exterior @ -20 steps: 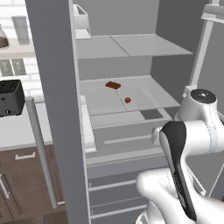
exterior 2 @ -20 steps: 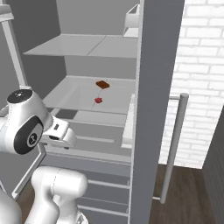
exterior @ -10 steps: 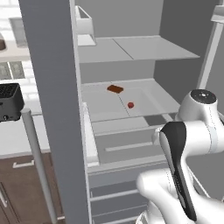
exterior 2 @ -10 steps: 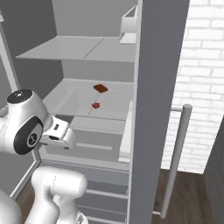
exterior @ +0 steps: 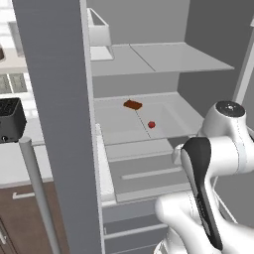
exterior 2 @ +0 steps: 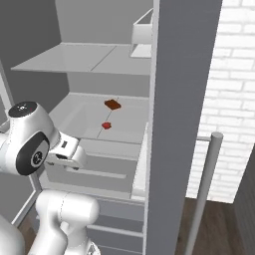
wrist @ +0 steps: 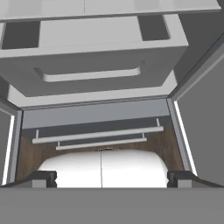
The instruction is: Take the strawberry from the fridge and place it on top of the pancake, located on the dining counter.
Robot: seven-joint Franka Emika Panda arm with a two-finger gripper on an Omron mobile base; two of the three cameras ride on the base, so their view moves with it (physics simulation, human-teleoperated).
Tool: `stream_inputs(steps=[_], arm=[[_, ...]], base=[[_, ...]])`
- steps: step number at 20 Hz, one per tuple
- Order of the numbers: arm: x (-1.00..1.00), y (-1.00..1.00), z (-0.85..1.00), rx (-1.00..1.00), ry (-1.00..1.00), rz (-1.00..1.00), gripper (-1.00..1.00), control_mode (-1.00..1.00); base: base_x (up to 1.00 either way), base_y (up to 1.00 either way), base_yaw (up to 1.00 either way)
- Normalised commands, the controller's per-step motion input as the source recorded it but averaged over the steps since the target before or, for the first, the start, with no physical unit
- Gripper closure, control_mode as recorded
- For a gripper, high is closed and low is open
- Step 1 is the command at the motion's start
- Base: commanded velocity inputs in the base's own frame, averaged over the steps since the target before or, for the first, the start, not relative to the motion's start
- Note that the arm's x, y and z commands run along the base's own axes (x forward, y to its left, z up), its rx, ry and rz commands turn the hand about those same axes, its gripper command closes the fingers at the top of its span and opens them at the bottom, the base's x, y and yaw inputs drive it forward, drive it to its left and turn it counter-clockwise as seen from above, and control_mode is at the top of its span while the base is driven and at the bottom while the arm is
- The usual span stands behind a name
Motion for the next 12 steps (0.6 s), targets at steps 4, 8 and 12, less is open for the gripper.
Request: stream_inputs(steps=[4,8,12], arm=[[0.00,0.00,0.00,0.00,0.00,0.00,-1.00,1.00],[0.00,0.00,0.00,0.00,0.00,0.00,-1.00,1.00],[0.00,0.00,0.00,0.00,0.00,0.00,-1.00,1.00]], base=[[0.36,0.00,0.00],[0.44,0.00,0.00],[0.43,0.00,0.00]])
